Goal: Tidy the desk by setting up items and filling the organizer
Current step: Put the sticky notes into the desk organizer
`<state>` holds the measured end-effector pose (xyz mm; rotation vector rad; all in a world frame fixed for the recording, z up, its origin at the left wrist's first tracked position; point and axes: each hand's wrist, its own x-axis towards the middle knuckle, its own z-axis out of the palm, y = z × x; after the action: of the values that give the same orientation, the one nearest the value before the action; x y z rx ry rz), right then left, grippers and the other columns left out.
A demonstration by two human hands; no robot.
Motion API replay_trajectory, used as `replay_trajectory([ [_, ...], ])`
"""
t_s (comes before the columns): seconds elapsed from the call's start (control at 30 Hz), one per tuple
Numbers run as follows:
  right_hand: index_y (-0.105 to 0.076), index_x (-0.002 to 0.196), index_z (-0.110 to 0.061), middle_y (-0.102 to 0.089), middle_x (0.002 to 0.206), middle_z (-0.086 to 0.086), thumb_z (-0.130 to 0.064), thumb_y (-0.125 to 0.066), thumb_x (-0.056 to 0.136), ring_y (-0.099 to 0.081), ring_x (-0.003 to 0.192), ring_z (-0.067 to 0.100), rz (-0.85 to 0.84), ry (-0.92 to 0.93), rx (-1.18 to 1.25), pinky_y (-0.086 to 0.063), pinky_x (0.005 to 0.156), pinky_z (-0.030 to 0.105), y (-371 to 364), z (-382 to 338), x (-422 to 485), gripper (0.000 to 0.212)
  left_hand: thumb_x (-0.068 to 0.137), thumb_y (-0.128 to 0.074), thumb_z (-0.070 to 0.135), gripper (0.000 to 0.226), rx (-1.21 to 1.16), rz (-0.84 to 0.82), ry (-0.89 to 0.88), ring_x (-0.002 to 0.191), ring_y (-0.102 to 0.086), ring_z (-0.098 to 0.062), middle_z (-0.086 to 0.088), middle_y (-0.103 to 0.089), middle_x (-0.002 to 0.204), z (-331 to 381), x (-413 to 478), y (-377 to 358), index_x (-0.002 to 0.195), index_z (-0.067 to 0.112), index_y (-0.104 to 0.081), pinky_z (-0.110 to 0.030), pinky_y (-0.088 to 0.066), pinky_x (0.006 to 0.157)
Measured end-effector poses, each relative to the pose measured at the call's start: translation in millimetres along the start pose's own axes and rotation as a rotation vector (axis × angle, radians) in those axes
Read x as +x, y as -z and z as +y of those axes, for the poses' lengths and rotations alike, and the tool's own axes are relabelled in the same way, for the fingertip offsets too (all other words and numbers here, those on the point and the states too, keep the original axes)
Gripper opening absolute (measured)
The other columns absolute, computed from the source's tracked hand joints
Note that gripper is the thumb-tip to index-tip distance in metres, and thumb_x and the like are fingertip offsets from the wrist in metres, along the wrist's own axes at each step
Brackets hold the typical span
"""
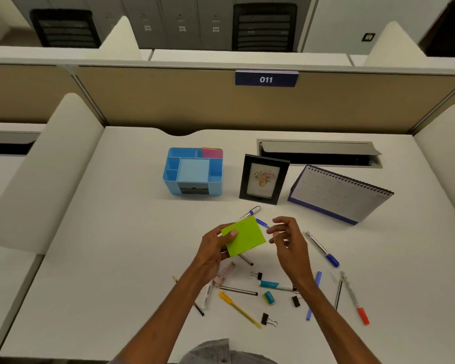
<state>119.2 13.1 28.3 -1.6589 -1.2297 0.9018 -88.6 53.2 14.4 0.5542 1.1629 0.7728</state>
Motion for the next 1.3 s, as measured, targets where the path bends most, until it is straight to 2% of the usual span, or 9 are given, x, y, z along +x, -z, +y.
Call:
replay_trajectory([
  [0.07,-0.062,0.118,-0.027,-0.072,0.104,-0.006,-0.027,-0.051,0.108,-0.072,0.088,0.015,-0.186,-0.124,0.045,-0.057,0.072,0.025,-6.4,-14.9,12.3,0.015,0.094,-0.075,0.026,0.035,0.004,0.003,-0.044,0.107,-0.076,-0.029,-0.012,-0.076,0.123,3.4,-1.5,6.4,0.128,0.018,-0.071,-0.036,-0.063,0.082],
  [0.13,-0.065,0.116,-0.026,-0.072,0.105,-0.003,-0.04,-0.055,0.105,-0.074,0.084,0.015,-0.323,-0.143,-0.015,-0.058,0.07,0.026,-17.1,-27.9,21.7,0.022,0.091,-0.079,0.032,0.038,0.001,-0.003,-0.087,0.109,-0.076,-0.03,-0.01,-0.077,0.121,5.3,-3.3,12.5,0.127,0.021,-0.071,-0.038,-0.063,0.083],
  [0.23,-0.067,0.115,-0.02,-0.072,0.101,0.001,-0.033,-0.068,0.098,-0.074,0.076,0.016,-0.368,-0.085,-0.119,-0.061,0.065,0.027,-37.8,-47.4,32.5,0.022,0.087,-0.083,0.038,0.044,-0.014,0.007,-0.131,0.109,-0.076,-0.03,-0.009,-0.076,0.122,10.1,-5.8,25.8,0.127,0.023,-0.07,-0.039,-0.063,0.083],
  [0.43,-0.07,0.115,-0.017,-0.072,0.1,0.002,-0.027,-0.07,0.097,-0.072,0.075,0.016,-0.3,0.057,-0.224,-0.063,0.066,0.033,-73.0,-86.2,73.2,0.02,0.092,-0.079,0.035,0.044,-0.027,0.034,-0.148,0.109,-0.076,-0.029,-0.007,-0.077,0.121,29.5,-2.2,55.2,0.132,0.024,-0.061,-0.047,-0.064,0.086],
  [0.57,-0.069,0.116,-0.027,-0.07,0.103,-0.007,-0.028,-0.064,0.101,-0.066,0.086,0.014,-0.149,0.27,-0.466,-0.055,0.07,0.034,-93.4,-115.3,123.4,0.016,0.095,-0.076,0.032,0.037,0.038,0.08,-0.108,0.105,-0.077,-0.02,-0.001,-0.078,0.119,36.3,4.1,77.1,0.13,0.027,-0.064,-0.043,-0.063,0.091],
  [0.7,-0.065,0.122,-0.029,-0.069,0.113,-0.004,-0.026,-0.055,0.104,-0.065,0.096,0.02,-0.021,0.401,-0.691,-0.054,0.073,0.038,-116.6,-139.3,175.6,0.021,0.096,-0.073,0.026,0.03,0.098,0.093,-0.052,0.099,-0.079,-0.018,0.002,-0.08,0.113,38.7,11.3,97.7,0.126,0.027,-0.066,-0.037,-0.065,0.085],
  [0.93,-0.067,0.119,-0.027,-0.068,0.108,0.002,-0.021,-0.058,0.099,-0.064,0.098,0.026,-0.012,0.381,-0.909,-0.037,0.068,0.034,-153.4,-147.9,240.9,0.023,0.103,-0.062,0.02,0.024,0.162,0.09,0.022,0.101,-0.078,-0.022,-0.001,-0.079,0.113,40.4,26.2,134.4,0.126,0.02,-0.067,-0.042,-0.064,0.091],
  [1.17,-0.068,0.118,-0.024,-0.07,0.107,0.005,-0.022,-0.066,0.095,-0.064,0.095,0.026,-0.068,0.35,-1.0,-0.039,0.068,0.034,-175.9,-125.5,264.6,0.023,0.103,-0.063,0.023,0.022,0.199,0.059,0.078,0.1,-0.078,-0.021,0.001,-0.08,0.112,42.0,48.1,149.2,0.123,0.021,-0.069,-0.041,-0.064,0.091],
  [1.3,-0.068,0.115,-0.024,-0.072,0.104,0.004,-0.024,-0.063,0.098,-0.064,0.093,0.024,-0.105,0.327,-1.019,-0.043,0.071,0.035,-185.4,-114.2,271.8,0.017,0.103,-0.063,0.026,0.022,0.218,0.035,0.095,0.099,-0.078,-0.019,0.003,-0.08,0.112,44.9,59.6,148.8,0.124,0.022,-0.069,-0.04,-0.064,0.091],
])
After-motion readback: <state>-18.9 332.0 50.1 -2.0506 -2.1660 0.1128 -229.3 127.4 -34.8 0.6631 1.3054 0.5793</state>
